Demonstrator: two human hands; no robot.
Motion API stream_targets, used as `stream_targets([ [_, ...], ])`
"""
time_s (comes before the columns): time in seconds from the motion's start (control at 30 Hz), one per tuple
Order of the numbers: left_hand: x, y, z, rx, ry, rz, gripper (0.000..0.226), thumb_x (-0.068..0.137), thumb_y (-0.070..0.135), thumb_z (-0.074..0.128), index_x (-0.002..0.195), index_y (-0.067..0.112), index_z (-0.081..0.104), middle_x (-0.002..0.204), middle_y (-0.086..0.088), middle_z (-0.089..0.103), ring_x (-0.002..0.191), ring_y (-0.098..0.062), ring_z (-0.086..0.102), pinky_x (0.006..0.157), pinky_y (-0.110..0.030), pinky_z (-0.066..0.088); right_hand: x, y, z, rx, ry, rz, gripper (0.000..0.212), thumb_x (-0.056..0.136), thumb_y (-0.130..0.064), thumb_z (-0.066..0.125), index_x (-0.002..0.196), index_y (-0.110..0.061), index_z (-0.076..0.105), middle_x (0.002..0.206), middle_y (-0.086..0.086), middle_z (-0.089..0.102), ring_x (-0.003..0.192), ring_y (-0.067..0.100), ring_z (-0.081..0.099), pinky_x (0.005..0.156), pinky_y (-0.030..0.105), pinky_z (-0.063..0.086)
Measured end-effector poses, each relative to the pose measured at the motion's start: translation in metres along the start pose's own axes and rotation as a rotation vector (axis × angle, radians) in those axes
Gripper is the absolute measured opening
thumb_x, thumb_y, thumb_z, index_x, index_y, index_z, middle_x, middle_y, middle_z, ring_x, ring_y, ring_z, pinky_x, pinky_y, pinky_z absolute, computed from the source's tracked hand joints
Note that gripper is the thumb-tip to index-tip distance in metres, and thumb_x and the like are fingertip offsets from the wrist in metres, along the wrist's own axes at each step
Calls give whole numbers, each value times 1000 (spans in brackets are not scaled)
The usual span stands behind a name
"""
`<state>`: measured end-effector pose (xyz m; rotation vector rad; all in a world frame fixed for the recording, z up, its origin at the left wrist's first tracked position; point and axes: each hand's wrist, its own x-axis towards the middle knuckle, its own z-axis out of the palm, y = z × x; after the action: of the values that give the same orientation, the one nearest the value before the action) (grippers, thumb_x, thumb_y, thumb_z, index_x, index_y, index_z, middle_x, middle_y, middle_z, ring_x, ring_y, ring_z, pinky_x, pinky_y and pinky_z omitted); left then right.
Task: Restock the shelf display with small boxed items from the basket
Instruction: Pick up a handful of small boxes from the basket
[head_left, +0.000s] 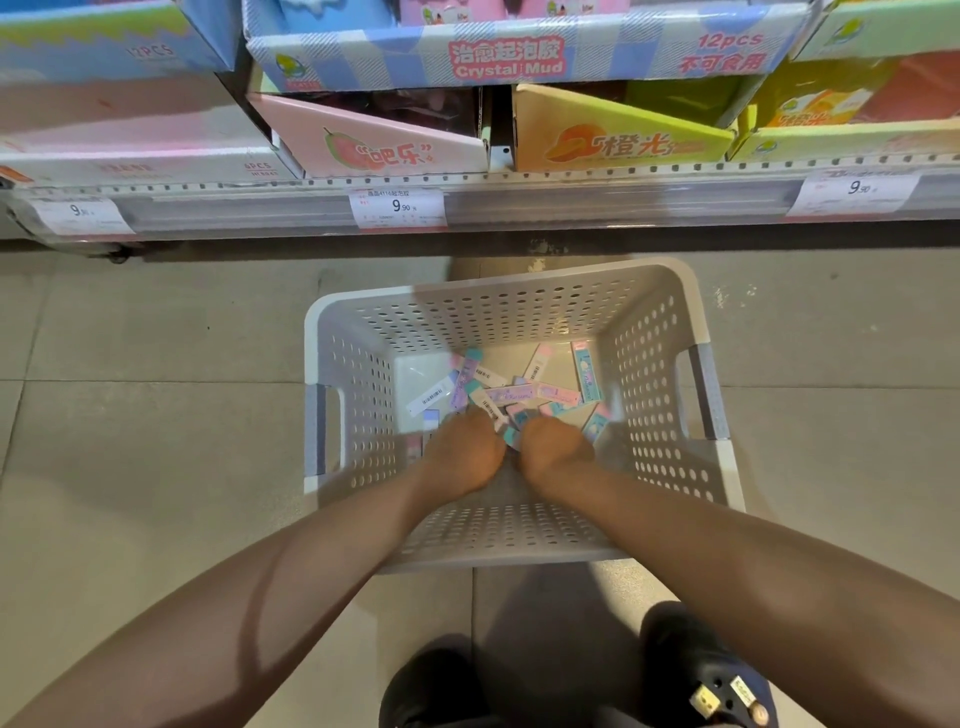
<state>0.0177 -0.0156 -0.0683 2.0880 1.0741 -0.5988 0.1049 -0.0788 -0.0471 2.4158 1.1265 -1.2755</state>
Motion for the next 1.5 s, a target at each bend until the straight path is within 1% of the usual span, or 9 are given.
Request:
stream_targets([
  [0.23,-5,3,-17,229,-33,118,15,87,2,43,99,-3,51,102,-22,60,95,-35,59,69,-33,41,2,20,-37,-141,-172,-209,39,96,-32,37,120,-6,52,132,9,52,120,26,50,99,32,43],
  [0.4,-6,4,-9,478,7,315,23,85,6,46,105,2,56,107,-16,59,96,-33,59,67,-32,39,-7,37,-51,-264,-327,-150,32,95,-10,39,125,-2,48,100,13,59,72,19,55,63,26,46],
  [0.57,-2,4,1,656,9,414,25,88,1,46,113,2,50,112,-16,58,94,-34,61,70,-40,49,-18,36,-38,-454,-352,-169,35,98,-19,39,129,-4,45,134,15,51,118,27,52,96,32,42],
  [0.73,-1,9,1,726,-12,409,26,85,-6,46,109,0,52,112,-18,53,90,-35,60,63,-39,45,-20,30,-35,-587,-256,-168,34,93,-9,45,126,-4,46,134,13,49,124,30,46,99,35,39],
  [0.9,1,6,2,654,-33,363,20,84,-2,48,102,1,56,109,-17,56,87,-36,61,68,-39,50,-12,23,-29,-651,-287,-119,51,93,-10,47,140,-5,27,149,11,30,140,28,24,113,40,20],
  [1.1,-1,6,0,501,-35,301,19,83,9,51,100,3,56,100,-16,64,90,-33,62,66,-32,41,1,28,-14,-488,-149,-144,43,85,-5,58,127,-6,46,130,13,53,120,30,51,94,41,45],
  [1.23,2,3,-10,346,-14,225,39,85,15,50,122,3,44,106,-17,63,98,-34,61,71,-34,45,6,27,-10,-628,-155,-154,60,87,-13,57,138,-10,27,143,13,39,133,33,35,107,51,33],
  [1.33,4,2,-25,197,-77,170,30,84,17,51,110,3,53,105,-15,64,96,-31,59,72,-31,44,5,31,-14,-646,-176,-161,72,86,-32,59,141,-13,17,143,11,40,134,32,34,106,56,31],
  [1.5,-12,13,-65,-43,-92,94,16,84,19,54,89,4,57,97,-14,60,89,-29,56,70,-30,42,-26,30,-55,-528,-80,-295,39,79,-27,63,114,-10,53,106,5,63,98,23,61,71,30,47],
])
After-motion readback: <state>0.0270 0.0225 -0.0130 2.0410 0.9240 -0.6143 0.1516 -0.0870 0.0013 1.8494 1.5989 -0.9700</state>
